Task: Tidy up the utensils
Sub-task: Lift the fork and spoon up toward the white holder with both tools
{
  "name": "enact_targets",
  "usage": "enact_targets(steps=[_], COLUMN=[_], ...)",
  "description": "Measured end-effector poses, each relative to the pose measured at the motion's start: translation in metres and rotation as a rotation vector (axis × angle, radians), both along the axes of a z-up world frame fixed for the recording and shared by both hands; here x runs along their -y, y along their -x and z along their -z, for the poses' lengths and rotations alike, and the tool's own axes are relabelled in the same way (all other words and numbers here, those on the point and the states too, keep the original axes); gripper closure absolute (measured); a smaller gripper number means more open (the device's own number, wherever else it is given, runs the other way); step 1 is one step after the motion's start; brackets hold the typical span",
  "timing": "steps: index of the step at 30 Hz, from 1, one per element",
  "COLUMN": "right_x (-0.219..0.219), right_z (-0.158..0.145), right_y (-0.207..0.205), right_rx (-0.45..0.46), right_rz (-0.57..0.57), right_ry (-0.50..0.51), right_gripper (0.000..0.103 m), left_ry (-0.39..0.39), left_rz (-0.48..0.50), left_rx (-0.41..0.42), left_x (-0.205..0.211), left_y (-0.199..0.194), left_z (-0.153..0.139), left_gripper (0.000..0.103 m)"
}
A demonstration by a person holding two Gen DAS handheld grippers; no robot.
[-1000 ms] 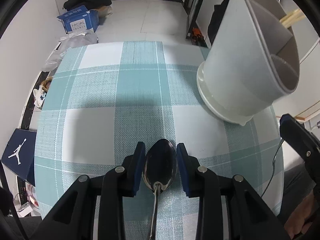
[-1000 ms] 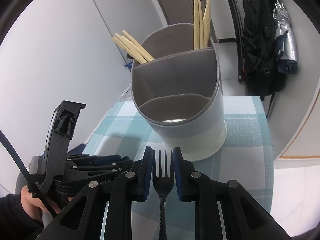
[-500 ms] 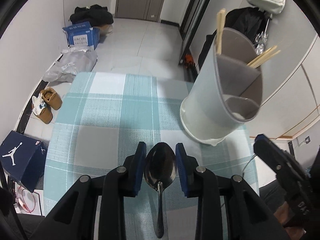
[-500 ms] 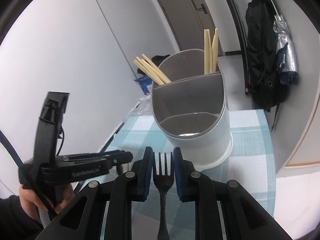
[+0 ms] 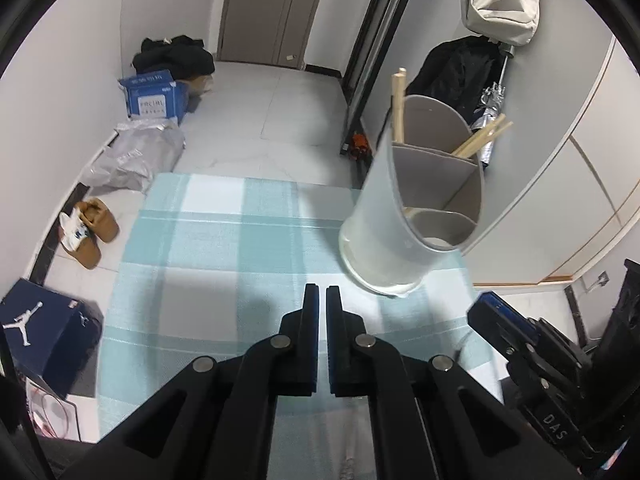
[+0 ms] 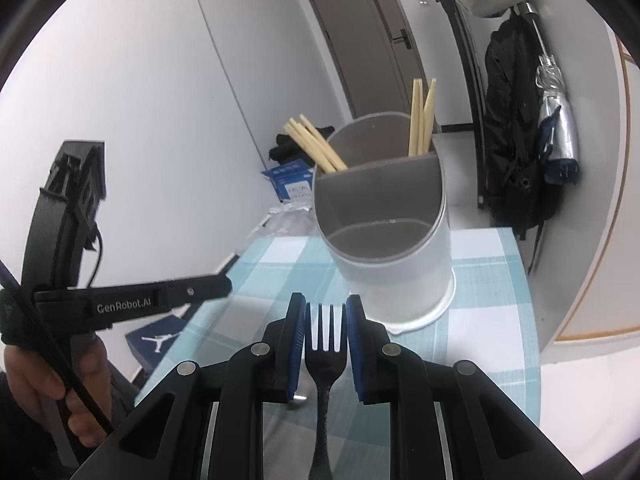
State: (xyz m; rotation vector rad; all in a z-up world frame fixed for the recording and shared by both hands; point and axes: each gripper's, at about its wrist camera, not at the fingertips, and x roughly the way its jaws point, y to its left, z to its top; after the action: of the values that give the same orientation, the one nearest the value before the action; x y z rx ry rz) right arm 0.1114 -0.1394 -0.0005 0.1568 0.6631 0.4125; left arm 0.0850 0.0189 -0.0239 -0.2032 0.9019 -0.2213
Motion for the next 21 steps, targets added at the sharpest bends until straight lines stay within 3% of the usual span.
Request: enact_targets(steps=[4, 5, 9, 12, 15, 21], right_x=[0.003, 0.004, 0.013, 0.024, 0.035, 0.054], right_z=[0.004, 0.004, 0.004, 0.007, 0.010, 0.010], right_y=[-0.002, -0.002, -0.002, -0.003, -0.003, -0.002], right_rx=[-0.016, -0.016, -0.023, -0.042, -0.055, -0.060], right_rz=[0.022, 0.026, 0.050, 0.074, 0.093, 0.120], right_ry=[0.003, 0.005, 0.015, 0.004, -0.005, -0.012], right_gripper=[0.084, 0.084, 0.084, 0.084, 0.084, 0.084], left_ry=[0.067, 0.082, 0.041, -0.007, -0.084, -0.165], left_rz=[-0.038, -0.030, 0.047, 0.151, 0.263, 0.320], left_rx=[-0.085, -0.104, -0.131, -0.143, -0.179, -0.240], left_x=[-0.019, -0.019, 0.005, 0.033, 0.066, 0.092], left_y=[-0.003, -0.001, 0.006, 0.009, 0.009, 0.001], left_z=[0.015, 0.020, 0.034, 0.043, 0.058, 0.085], left_gripper=[0.100, 0.094, 0.056, 0.043, 0.043, 0.043])
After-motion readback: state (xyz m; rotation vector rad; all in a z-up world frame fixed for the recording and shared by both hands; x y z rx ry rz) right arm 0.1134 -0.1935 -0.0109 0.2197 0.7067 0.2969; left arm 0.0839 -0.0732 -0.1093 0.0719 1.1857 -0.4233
